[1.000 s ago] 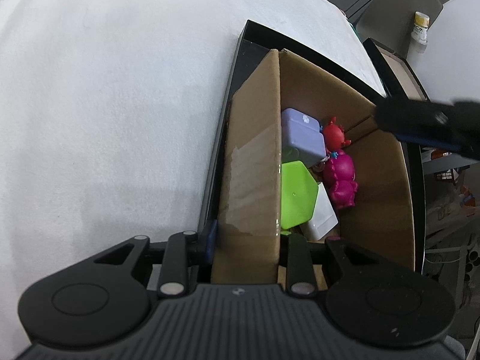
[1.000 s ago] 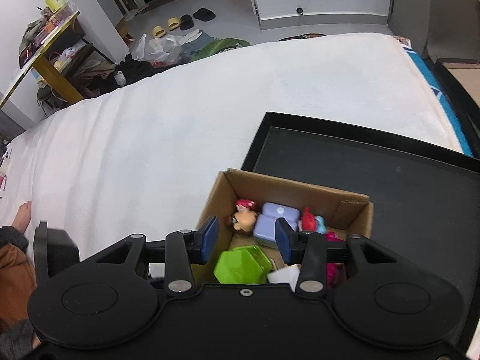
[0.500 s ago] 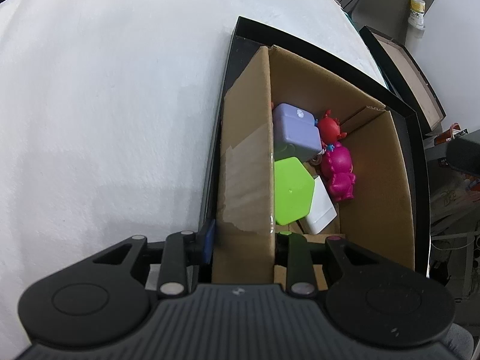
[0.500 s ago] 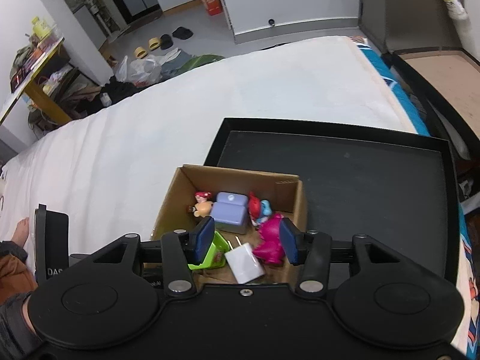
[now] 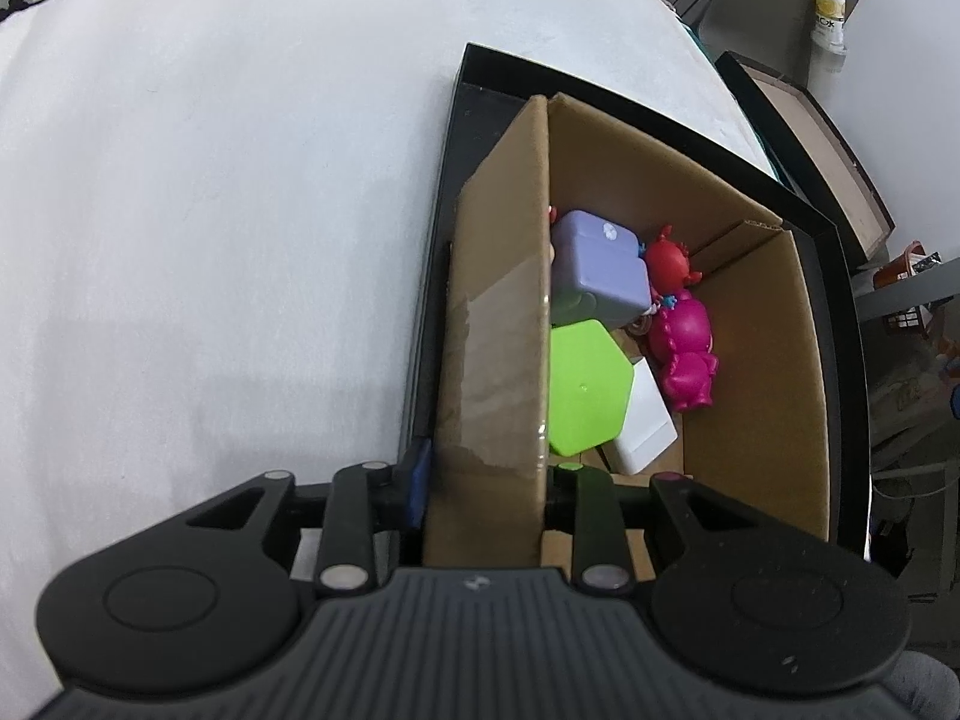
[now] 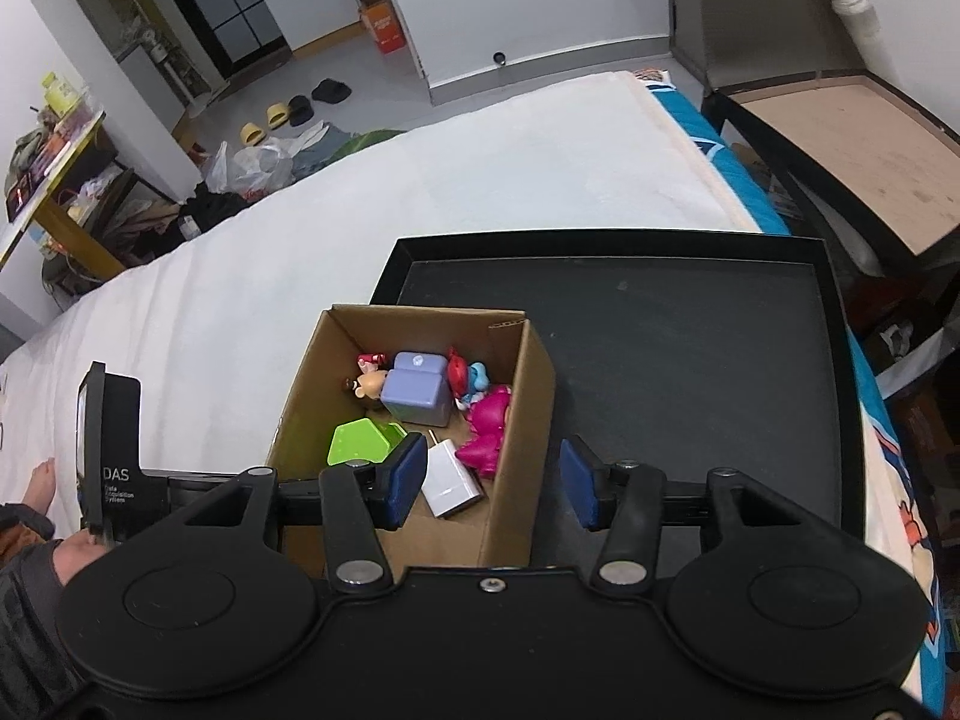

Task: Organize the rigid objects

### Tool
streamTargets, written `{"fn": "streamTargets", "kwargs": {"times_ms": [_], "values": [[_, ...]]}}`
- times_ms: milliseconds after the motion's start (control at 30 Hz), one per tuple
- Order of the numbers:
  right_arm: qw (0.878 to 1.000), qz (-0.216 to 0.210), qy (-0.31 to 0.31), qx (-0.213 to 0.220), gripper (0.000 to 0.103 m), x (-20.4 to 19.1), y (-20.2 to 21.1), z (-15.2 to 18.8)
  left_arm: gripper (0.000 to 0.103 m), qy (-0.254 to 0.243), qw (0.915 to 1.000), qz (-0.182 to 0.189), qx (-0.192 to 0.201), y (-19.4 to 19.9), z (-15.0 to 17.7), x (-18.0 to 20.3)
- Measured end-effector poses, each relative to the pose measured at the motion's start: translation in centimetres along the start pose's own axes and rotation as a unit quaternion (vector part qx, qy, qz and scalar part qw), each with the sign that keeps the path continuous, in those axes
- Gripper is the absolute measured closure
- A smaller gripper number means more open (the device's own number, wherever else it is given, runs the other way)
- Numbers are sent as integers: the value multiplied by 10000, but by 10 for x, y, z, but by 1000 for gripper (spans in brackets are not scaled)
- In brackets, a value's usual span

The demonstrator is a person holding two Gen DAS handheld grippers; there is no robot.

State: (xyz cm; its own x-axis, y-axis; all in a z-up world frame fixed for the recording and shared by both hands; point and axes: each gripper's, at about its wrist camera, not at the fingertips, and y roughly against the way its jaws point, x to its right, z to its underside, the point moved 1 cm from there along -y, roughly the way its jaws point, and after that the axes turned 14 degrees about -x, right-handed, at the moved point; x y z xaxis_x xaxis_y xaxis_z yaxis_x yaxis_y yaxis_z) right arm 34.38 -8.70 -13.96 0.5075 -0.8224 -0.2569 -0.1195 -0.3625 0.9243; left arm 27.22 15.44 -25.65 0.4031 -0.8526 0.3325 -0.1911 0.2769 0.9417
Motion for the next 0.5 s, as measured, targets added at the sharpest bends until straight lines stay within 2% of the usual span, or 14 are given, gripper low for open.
{"fn": "streamTargets", "kwargs": {"times_ms": [100,233,300,500], "values": [[9999,-39,-68,66,49,4,6,4,74,-53,10000,-33,43,7,2,2],[9999,14,-52,164,45,3,10,9,67,-79,9997,-229,70,20,3,2],[9998,11,-61,192,43,3,11,10,61,-130,9996,-188,156,30,6,4],[9992,22,-134,366,34,3,19,16,51,-243,9982,-131,535,71,20,15]]}}
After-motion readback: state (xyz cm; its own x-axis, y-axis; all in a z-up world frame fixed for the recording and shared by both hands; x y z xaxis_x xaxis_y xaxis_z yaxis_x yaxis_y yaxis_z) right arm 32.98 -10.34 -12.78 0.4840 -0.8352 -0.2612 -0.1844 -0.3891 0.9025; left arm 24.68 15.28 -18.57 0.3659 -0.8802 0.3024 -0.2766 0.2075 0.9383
